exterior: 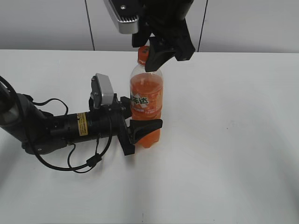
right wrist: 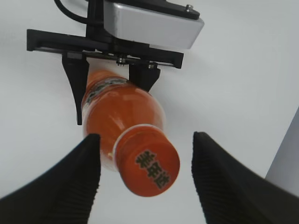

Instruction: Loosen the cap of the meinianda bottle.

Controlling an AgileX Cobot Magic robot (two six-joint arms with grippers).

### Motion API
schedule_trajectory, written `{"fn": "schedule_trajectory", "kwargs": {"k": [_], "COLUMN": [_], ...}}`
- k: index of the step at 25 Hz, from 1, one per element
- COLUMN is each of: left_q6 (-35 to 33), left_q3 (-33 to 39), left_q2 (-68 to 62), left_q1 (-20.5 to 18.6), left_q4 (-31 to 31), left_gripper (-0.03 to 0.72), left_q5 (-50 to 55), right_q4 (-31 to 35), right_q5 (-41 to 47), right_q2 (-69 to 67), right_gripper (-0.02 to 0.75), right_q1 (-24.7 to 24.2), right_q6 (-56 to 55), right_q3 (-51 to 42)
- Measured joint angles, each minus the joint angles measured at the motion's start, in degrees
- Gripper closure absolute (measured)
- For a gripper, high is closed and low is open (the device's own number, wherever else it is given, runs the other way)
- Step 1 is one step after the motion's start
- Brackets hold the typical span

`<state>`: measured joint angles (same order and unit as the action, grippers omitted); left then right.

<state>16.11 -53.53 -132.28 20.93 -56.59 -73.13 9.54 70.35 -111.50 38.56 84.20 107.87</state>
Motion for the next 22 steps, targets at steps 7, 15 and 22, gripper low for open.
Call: {"fn": "schedule_trajectory", "kwargs": {"k": [7,15,22], "left_q6": [0.00,0.05,0.05], "left_q3": [0.00,0.00,0.00], "left_q2": [0.00,0.00,0.00], "left_q1": [0.00,0.00,0.00], "left_q4": [0.00,0.00,0.05], "left_gripper": [0.293,0.293,0.293], "left_q5": [0.00,0.00,0.00], "right_q4": [-0.11,-0.78,-4.74], "right_q5": [0.00,0.00,0.00], "right_q2": [1.25,3.95,4.38], "right_gripper": [0.199,0.192,0.192], "right_q1": [0.00,0.00,0.00], "right_q6": [-11.20,-50.85,-81.59], "right_q3": [0.00,2.56,4.09]}}
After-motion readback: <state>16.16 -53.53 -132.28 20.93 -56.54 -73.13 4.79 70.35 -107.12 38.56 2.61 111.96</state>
